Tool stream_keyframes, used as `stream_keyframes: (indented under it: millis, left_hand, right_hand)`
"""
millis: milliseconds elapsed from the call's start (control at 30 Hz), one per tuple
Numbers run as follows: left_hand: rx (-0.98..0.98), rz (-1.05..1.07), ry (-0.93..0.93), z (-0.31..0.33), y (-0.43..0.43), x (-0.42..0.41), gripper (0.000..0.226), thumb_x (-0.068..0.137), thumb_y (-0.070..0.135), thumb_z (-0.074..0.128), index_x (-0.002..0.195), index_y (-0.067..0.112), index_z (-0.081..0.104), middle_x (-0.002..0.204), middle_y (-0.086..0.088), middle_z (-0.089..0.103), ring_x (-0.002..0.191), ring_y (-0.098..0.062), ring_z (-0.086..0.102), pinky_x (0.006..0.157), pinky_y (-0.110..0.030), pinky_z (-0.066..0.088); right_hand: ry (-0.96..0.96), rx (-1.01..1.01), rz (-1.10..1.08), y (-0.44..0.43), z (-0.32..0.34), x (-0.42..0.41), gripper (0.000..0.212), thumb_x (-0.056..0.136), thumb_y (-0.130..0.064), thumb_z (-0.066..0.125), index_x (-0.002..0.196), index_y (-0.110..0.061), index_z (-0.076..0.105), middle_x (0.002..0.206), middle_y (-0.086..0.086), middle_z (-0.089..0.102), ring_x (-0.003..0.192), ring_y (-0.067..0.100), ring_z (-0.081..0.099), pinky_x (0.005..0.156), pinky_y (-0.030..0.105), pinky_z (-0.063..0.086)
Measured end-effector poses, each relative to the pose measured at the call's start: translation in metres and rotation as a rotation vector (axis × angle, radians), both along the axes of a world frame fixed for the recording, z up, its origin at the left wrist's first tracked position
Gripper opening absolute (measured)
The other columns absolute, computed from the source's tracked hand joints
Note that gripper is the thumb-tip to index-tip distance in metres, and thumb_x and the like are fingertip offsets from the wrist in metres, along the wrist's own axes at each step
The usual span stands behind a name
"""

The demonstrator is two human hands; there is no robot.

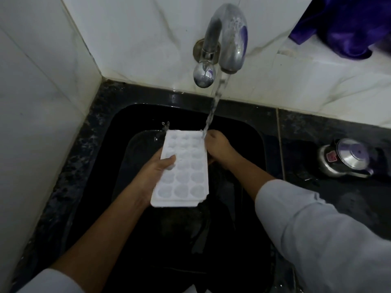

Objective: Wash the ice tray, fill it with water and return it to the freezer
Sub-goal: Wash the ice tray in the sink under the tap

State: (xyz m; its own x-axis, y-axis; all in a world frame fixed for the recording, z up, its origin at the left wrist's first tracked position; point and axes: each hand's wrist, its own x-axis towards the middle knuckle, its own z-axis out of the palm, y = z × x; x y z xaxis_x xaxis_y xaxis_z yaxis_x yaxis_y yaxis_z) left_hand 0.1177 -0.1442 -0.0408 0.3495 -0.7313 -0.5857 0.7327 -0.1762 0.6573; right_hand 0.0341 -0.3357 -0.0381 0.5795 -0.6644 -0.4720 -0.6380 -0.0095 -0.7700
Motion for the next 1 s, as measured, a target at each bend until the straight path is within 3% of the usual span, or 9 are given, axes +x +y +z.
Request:
stream_keyframes:
  millis: [67,167,267,400,500,633,733,833,1000]
  left_hand:
    - [0.005,-0.011,-0.015,0.004,-0.002,-0.001,0.054,0.091,0.015,0.072,0.143,0.019,0.059,0.133,-0.019,0.071,0.120,-0.045,0.068,0.094,-0.060,0.059]
    - [0.056,0.056,-0.064,0.001,-0.008,0.009,0.040,0.100,0.017,0.064,0.140,0.017,0.061,0.131,-0.020,0.072,0.113,-0.043,0.071,0.092,-0.059,0.059]
    - [0.111,0.041,-0.159,0.000,-0.017,0.011,0.032,0.107,0.018,0.054,0.138,0.020,0.064,0.128,-0.017,0.074,0.111,-0.038,0.074,0.093,-0.057,0.060]
    - [0.154,-0.117,-0.285,0.010,-0.032,-0.008,0.032,0.106,0.015,0.058,0.137,0.016,0.064,0.119,-0.010,0.078,0.103,-0.026,0.077,0.080,-0.036,0.064]
    - [0.126,-0.219,-0.335,0.020,-0.032,-0.020,0.028,0.108,0.021,0.057,0.134,0.019,0.067,0.119,-0.006,0.078,0.106,-0.021,0.076,0.077,-0.031,0.064]
    - [0.174,-0.110,-0.535,0.026,-0.030,-0.023,0.020,0.102,0.030,0.069,0.115,0.019,0.078,0.102,0.000,0.082,0.095,-0.018,0.079,0.072,-0.029,0.062]
    - [0.240,-0.033,-0.525,0.028,-0.034,-0.021,0.013,0.100,0.026,0.071,0.102,0.016,0.079,0.095,-0.003,0.082,0.087,-0.019,0.080,0.068,-0.029,0.062]
    - [0.267,-0.107,-0.439,0.033,-0.033,-0.014,0.015,0.104,0.015,0.062,0.110,0.009,0.075,0.101,-0.011,0.081,0.085,-0.021,0.080,0.063,-0.028,0.062]
    - [0.265,-0.221,-0.398,0.043,-0.029,-0.002,0.023,0.102,0.008,0.055,0.116,0.007,0.073,0.101,-0.014,0.081,0.088,-0.026,0.080,0.072,-0.034,0.065]
  right_hand:
    - [-0.043,0.038,-0.145,0.007,-0.004,0.006,0.029,0.107,-0.024,0.046,0.082,-0.015,0.058,0.088,0.009,0.065,0.087,0.027,0.065,0.072,0.034,0.054]
    - [-0.070,0.235,-0.186,0.042,-0.016,-0.002,0.028,0.108,-0.038,0.047,0.102,-0.018,0.065,0.110,0.009,0.071,0.102,0.027,0.069,0.088,0.041,0.057]
    - [-0.042,0.374,-0.186,0.064,-0.025,-0.016,0.033,0.106,-0.039,0.053,0.122,-0.013,0.064,0.118,0.007,0.070,0.101,0.024,0.070,0.084,0.038,0.060]
    - [-0.063,0.475,-0.450,0.047,-0.020,-0.031,0.034,0.107,-0.026,0.054,0.125,0.002,0.064,0.102,0.010,0.069,0.083,0.024,0.066,0.066,0.030,0.055]
    - [-0.060,0.517,-0.627,0.035,-0.008,-0.039,0.032,0.108,-0.019,0.052,0.129,0.004,0.060,0.104,0.011,0.066,0.073,0.020,0.062,0.049,0.024,0.049]
    - [-0.060,0.543,-0.678,0.027,0.000,-0.045,0.035,0.106,-0.012,0.050,0.137,0.003,0.055,0.111,0.018,0.067,0.067,0.020,0.058,0.047,0.025,0.051]
    - [-0.114,0.639,-0.736,0.028,0.006,-0.043,0.024,0.106,-0.008,0.048,0.126,-0.003,0.061,0.084,0.010,0.061,0.062,0.021,0.061,0.050,0.026,0.050]
    - [-0.122,0.646,-0.757,0.030,0.007,-0.044,0.014,0.105,-0.009,0.053,0.112,-0.003,0.063,0.084,0.011,0.065,0.068,0.024,0.062,0.045,0.025,0.050]
    - [-0.098,0.549,-0.669,0.030,0.007,-0.046,0.009,0.106,-0.012,0.051,0.106,-0.007,0.059,0.083,0.009,0.063,0.067,0.025,0.063,0.053,0.032,0.052]
